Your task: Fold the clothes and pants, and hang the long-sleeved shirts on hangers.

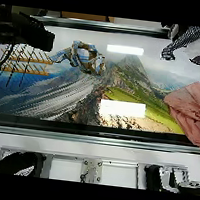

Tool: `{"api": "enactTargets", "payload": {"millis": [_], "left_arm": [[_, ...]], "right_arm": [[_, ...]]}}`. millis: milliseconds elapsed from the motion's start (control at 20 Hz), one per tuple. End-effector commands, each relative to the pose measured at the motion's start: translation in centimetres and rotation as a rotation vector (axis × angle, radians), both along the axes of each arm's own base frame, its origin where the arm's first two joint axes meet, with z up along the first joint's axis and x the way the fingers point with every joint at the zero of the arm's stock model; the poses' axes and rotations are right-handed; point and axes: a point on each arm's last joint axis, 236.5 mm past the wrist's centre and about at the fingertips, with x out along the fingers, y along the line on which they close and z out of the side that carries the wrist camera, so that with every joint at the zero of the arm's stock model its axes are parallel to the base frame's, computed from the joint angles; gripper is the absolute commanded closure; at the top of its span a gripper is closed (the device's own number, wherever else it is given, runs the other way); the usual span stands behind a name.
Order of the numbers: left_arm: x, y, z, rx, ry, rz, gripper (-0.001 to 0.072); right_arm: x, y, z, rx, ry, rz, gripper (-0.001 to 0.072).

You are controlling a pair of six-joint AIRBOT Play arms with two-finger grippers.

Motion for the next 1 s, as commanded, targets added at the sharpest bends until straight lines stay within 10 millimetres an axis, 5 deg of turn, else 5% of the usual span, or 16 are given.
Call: {"api": "enactTargets", "payload": {"millis": [0,350,650,700,750,800,950], "left_arm": [[0.0,0.0,-0.1,0.002,0.002,0.0,0.0699],[-0.1,0.1,-0.2,0.005,0.01,0.001,0.0699],[-0.1,0.1,-0.2,0.005,0.009,0.001,0.0699],[-0.1,0.1,-0.2,0.004,0.008,0.001,0.0699],[-0.1,0.1,-0.2,0.004,0.008,0.001,0.0699],[-0.1,0.1,-0.2,0.004,0.008,0.001,0.0699],[-0.1,0.1,-0.2,0.004,0.008,0.001,0.0699]], "right_arm": [[-1.6,-1.7,-1.0,0.051,-0.035,-0.049,0.0709],[-5.8,-4.6,-4.7,0.21,-0.07,-0.149,0.0709],[-5.1,-4.7,-5.5,0.254,-0.082,-0.111,0.068],[-4.8,-4.5,-5.2,0.246,-0.099,-0.095,0.0485],[-4.7,-4.3,-4.5,0.227,-0.125,-0.081,0.0201],[-4.3,-3.7,-3.3,0.199,-0.166,-0.052,0.0057],[-3.1,0.3,2.0,0.041,-0.282,0.057,0.0059]]}}
